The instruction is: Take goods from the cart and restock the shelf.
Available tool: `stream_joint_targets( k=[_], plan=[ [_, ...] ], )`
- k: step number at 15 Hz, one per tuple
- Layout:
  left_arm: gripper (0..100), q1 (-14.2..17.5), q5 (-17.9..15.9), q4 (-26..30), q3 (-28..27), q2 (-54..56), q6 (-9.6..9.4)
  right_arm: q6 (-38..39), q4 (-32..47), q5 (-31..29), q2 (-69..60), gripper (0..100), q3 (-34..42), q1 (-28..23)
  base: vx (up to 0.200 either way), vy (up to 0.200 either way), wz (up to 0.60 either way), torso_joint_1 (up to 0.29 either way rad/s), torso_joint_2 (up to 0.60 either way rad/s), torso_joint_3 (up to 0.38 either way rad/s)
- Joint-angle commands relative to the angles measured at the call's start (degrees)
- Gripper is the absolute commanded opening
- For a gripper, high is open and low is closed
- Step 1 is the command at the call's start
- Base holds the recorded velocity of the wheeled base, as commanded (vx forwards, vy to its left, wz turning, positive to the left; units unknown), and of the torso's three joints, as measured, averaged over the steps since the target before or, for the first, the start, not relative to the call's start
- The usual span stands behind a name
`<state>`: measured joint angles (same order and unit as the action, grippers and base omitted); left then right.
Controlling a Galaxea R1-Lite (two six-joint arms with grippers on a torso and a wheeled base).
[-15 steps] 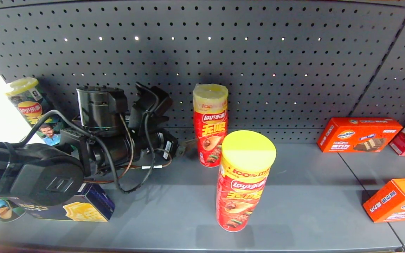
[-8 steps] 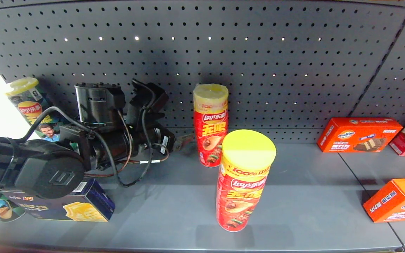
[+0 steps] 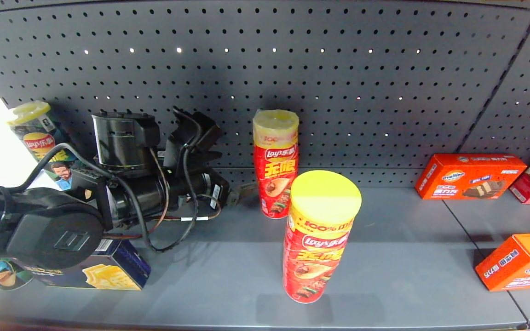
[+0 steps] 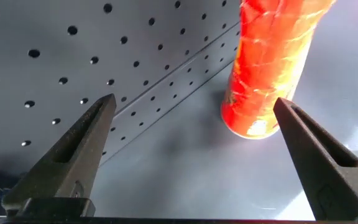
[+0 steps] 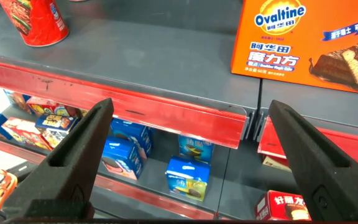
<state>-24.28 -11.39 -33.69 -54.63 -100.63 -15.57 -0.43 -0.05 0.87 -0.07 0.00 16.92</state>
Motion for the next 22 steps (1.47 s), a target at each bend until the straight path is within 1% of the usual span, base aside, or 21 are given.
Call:
stream_joint_targets(
  k=[1, 5, 12, 14, 16, 17, 18, 19, 22],
  plan=[
    [100, -0.24, 0.14, -0.06, -0.22, -0.09, -0.08, -0.01, -0.04, 0.01, 0.07, 100, 0.0, 0.04, 0.0, 0.0, 0.0, 0.0, 0.0, 0.0],
    [100, -0.15, 1.1, 0.03, -1.1, -1.14, -0.08, -0.01, -0.04, 0.01, 0.07, 100, 0.0, 0.04, 0.0, 0.0, 0.0, 0.0, 0.0, 0.0],
    [100, 0.38, 1.37, 0.12, -2.85, -2.29, 0.19, -0.01, -0.04, 0.01, 0.07, 100, 0.0, 0.04, 0.0, 0.0, 0.0, 0.0, 0.0, 0.0],
    [100, 0.47, 2.07, 0.12, -3.29, -2.64, 0.19, -0.01, -0.04, 0.01, 0.07, 100, 0.0, 0.04, 0.0, 0.0, 0.0, 0.0, 0.0, 0.0],
    [100, 0.47, 2.07, 0.12, -3.03, -2.64, 0.27, -0.01, -0.04, 0.01, 0.07, 100, 0.0, 0.04, 0.0, 0.0, 0.0, 0.0, 0.0, 0.0],
    [100, 0.64, 2.16, 0.03, -1.89, -2.46, 0.36, -0.01, -0.04, 0.01, 0.07, 100, 0.0, 0.04, 0.0, 0.0, 0.0, 0.0, 0.0, 0.0],
    [100, 0.82, 2.6, 0.03, -1.45, -2.37, 0.27, -0.01, -0.04, 0.01, 0.07, 100, 0.0, 0.04, 0.0, 0.0, 0.0, 0.0, 0.0, 0.0],
    [100, 1.43, 4.0, 0.12, -1.27, -2.37, 0.36, -0.01, -0.04, 0.01, 0.07, 100, 0.0, 0.04, 0.0, 0.0, 0.0, 0.0, 0.0, 0.0],
    [100, 1.43, 4.18, 0.12, -1.62, -2.55, 0.27, -0.01, -0.04, 0.01, 0.07, 100, 0.0, 0.04, 0.0, 0.0, 0.0, 0.0, 0.0, 0.0]
  ],
)
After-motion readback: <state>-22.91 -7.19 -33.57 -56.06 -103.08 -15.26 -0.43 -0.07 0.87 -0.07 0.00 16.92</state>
